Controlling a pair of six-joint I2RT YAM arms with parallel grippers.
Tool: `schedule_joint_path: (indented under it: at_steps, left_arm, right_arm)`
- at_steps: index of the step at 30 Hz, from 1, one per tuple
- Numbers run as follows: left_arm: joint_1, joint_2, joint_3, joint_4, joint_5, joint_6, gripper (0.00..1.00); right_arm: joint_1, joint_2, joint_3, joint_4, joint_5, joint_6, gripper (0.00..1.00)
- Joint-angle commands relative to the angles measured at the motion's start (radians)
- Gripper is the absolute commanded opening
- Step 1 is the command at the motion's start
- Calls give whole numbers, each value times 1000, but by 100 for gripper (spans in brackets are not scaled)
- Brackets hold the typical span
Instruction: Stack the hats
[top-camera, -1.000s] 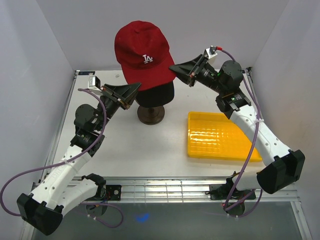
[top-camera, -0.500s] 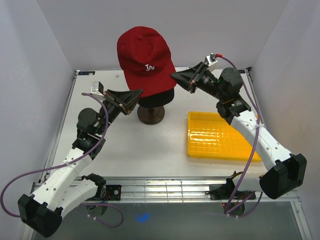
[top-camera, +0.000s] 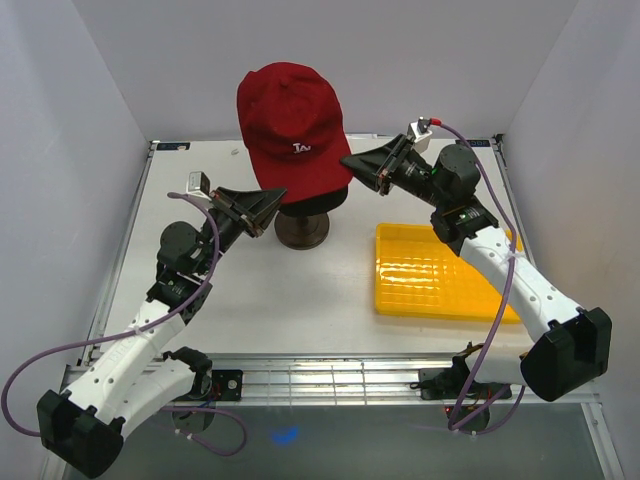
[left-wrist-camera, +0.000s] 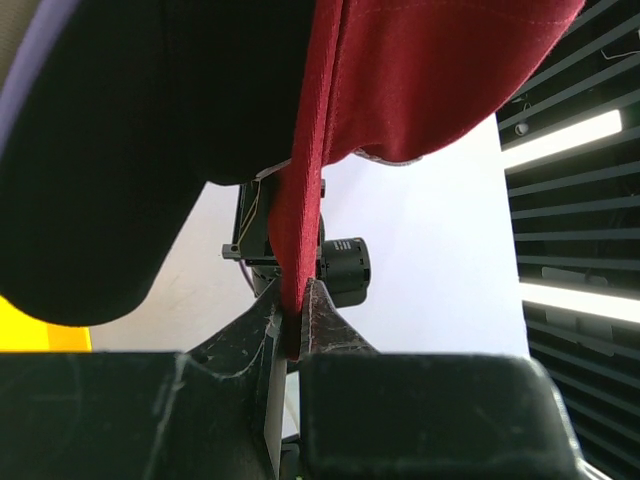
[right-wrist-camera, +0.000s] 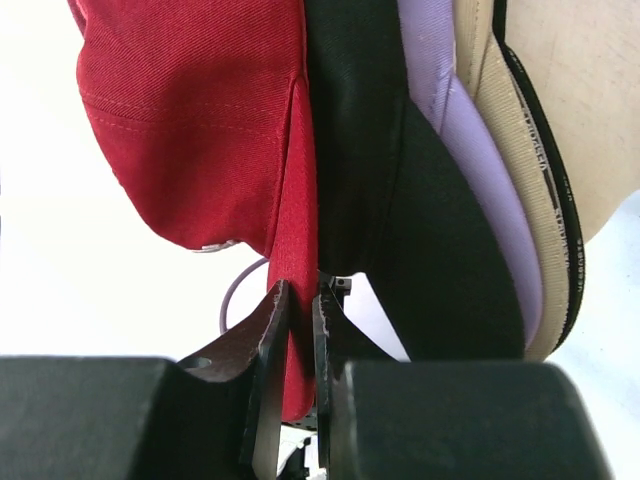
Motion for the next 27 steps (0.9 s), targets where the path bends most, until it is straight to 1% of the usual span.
schedule_joint_path:
  at_steps: [1, 16, 27]
  left_arm:
    - [-11, -17, -21, -36, 69, 7, 0]
    - [-9, -29, -57, -67, 54, 8, 0]
    - [0, -48, -84, -88, 46, 10, 0]
  right_arm:
    - [-14, -15, -26, -3, 27, -64, 13]
    - [-36, -19, -82, -11, 27, -87, 13]
    - [-37, -3, -71, -37, 33, -117, 14]
